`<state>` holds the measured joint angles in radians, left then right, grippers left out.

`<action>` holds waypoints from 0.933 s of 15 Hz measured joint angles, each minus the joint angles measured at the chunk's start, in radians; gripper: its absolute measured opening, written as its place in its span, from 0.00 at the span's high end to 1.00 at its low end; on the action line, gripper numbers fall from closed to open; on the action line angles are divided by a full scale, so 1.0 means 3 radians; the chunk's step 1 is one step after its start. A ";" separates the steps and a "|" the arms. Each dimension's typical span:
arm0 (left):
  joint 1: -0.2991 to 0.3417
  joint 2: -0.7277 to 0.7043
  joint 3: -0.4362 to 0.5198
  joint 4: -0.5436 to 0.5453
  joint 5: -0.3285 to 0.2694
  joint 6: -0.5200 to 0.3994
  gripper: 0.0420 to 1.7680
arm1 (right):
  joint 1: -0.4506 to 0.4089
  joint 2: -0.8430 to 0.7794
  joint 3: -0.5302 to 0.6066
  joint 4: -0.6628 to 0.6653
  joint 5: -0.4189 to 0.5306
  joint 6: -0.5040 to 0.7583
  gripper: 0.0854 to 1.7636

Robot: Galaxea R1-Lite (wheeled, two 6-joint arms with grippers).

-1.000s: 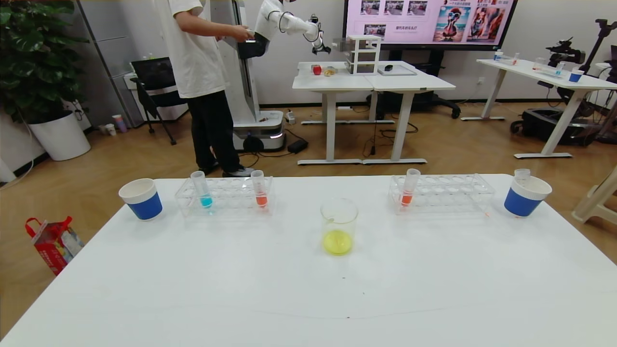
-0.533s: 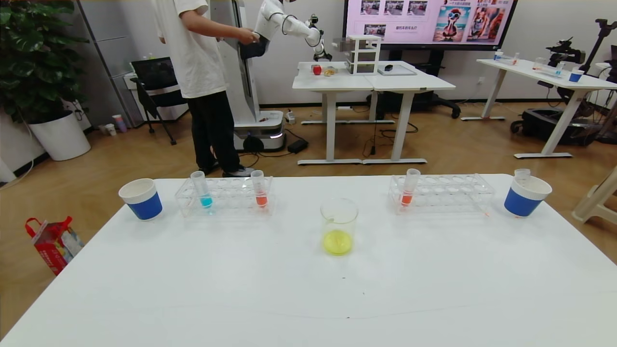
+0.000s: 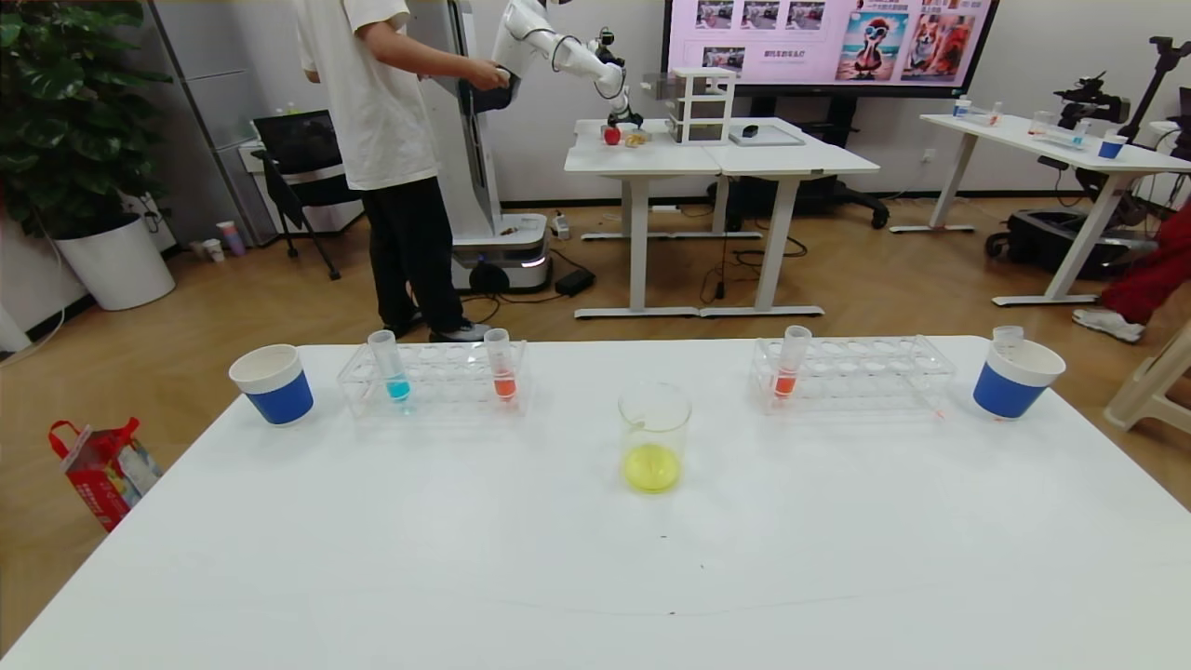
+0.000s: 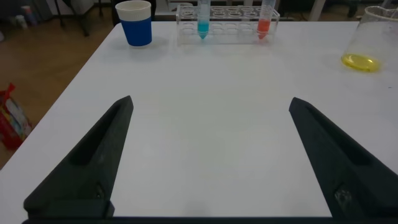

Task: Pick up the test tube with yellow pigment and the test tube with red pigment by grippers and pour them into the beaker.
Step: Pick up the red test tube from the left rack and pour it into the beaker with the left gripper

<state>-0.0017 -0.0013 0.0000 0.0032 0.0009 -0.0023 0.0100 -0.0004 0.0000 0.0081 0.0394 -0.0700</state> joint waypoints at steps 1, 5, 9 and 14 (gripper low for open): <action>0.0000 0.0000 0.0000 -0.0001 0.0001 -0.0001 0.01 | 0.0000 0.0000 0.0000 -0.0001 -0.0001 0.0000 0.02; 0.0000 0.0000 0.0000 0.0000 -0.0001 0.0005 0.01 | -0.0001 0.0000 0.0000 -0.0001 -0.0005 0.0006 0.02; -0.0007 0.0218 -0.0223 0.0029 -0.0023 0.0074 0.01 | 0.0000 0.0000 0.0000 -0.0001 -0.0006 0.0006 0.02; -0.0062 0.1519 -0.0744 -0.0802 -0.0031 0.0077 0.01 | 0.0000 0.0000 0.0000 -0.0001 -0.0006 0.0006 0.02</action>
<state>-0.0202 0.4545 -0.2232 -0.2374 -0.0085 0.0206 0.0100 -0.0004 0.0000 0.0077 0.0374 -0.0683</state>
